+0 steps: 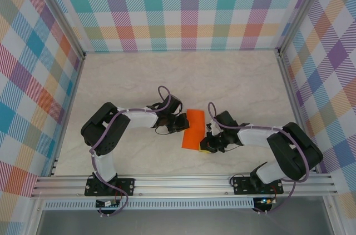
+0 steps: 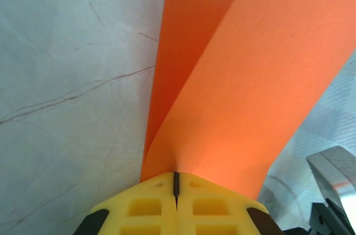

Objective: Fold a paper plane with a square sheet of paper (pick it up from the middle)
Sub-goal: Fold the square sheet of paper in half at the center of the table.

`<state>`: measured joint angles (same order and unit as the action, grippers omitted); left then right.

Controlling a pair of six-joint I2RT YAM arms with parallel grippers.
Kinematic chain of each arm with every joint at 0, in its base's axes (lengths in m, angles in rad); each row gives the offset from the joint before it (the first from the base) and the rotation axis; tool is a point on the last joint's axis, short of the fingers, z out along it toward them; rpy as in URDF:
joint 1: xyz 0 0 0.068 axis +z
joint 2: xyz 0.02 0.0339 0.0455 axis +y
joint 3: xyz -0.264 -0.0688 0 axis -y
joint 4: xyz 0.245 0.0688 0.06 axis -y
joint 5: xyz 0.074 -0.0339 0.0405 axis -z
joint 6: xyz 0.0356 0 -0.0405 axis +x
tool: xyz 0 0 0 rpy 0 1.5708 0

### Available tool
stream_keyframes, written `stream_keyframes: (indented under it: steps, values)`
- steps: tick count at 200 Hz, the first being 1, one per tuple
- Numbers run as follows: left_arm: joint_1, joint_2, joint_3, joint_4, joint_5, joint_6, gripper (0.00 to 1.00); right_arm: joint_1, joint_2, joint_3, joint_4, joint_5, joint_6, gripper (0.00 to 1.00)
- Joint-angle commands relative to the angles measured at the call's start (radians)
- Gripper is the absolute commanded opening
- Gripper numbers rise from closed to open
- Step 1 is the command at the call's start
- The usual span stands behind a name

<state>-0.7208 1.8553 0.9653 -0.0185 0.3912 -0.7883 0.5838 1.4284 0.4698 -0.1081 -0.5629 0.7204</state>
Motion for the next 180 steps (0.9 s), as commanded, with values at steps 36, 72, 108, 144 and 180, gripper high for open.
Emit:
stream_keyframes:
  steps: [36,72,108,144,180]
  values:
    - [-0.014,0.014,-0.044,-0.097,-0.077,0.027,0.00,-0.113,-0.087,0.134,-0.057,0.069,-0.061,0.00]
    - [-0.014,0.015,-0.044,-0.101,-0.077,0.027,0.00,-0.126,0.062,0.199,0.018,0.024,-0.086,0.00]
    - [-0.014,0.019,-0.045,-0.104,-0.083,0.027,0.00,-0.144,0.135,0.148,0.081,0.080,-0.109,0.00]
    - [-0.013,0.027,-0.049,-0.094,-0.078,0.027,0.00,-0.147,0.207,0.124,0.081,0.082,-0.134,0.00]
    - [-0.014,0.026,-0.050,-0.097,-0.079,0.029,0.00,-0.148,0.139,0.158,0.065,0.062,-0.120,0.00]
